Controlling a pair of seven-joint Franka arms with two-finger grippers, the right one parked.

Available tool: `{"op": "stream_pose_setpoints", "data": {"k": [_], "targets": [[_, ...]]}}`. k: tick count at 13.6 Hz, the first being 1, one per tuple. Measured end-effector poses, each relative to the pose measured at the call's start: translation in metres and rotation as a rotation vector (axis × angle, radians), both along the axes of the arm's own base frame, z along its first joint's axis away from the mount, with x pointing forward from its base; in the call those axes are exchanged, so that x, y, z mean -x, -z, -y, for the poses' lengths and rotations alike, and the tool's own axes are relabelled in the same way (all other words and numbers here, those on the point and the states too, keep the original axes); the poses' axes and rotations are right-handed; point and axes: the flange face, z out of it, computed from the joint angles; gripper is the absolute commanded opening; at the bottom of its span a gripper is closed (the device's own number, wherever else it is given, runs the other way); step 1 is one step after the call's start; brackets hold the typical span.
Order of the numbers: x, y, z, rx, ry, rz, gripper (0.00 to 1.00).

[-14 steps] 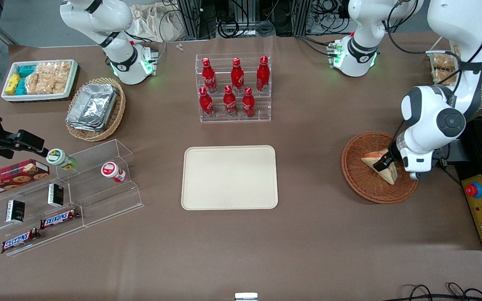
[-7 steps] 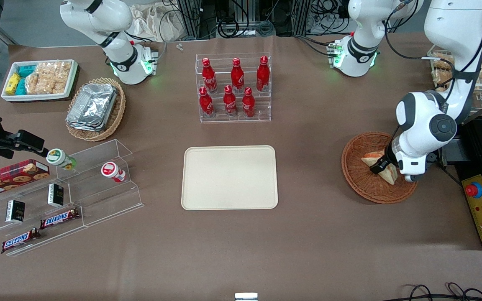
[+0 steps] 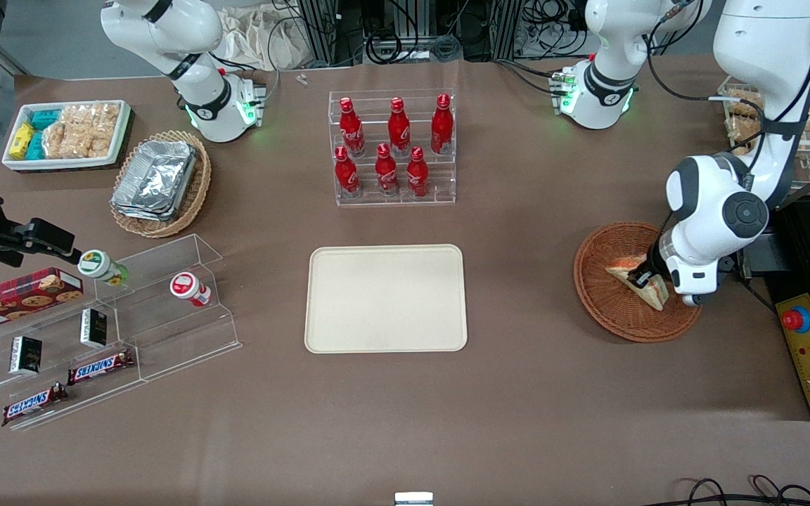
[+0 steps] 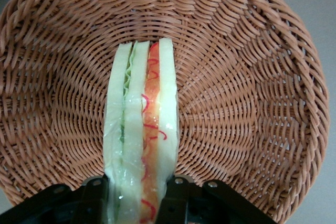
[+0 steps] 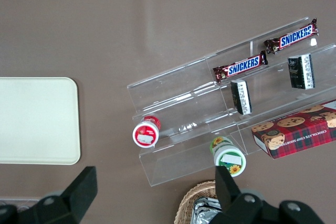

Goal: Place sandwich from basket to tray
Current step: 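Lift the sandwich out of the basket with the left gripper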

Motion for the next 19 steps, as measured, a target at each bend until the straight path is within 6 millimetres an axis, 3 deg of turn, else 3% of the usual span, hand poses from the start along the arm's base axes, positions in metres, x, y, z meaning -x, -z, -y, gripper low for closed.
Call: {"op": "stream_pose_setpoints", "data": {"k": [4, 7, 14, 19], "targets": [[-0.009, -0.014, 0.000, -0.002, -0.022, 0.032, 0.00], [-0.020, -0.055, -0.001, -0.007, -0.023, 0.000, 0.00], [-0.054, -0.211, 0.002, -0.072, 0.011, -0.081, 0.00], [-0.057, -0.320, 0.037, -0.063, 0.169, -0.057, 0.02]]}}
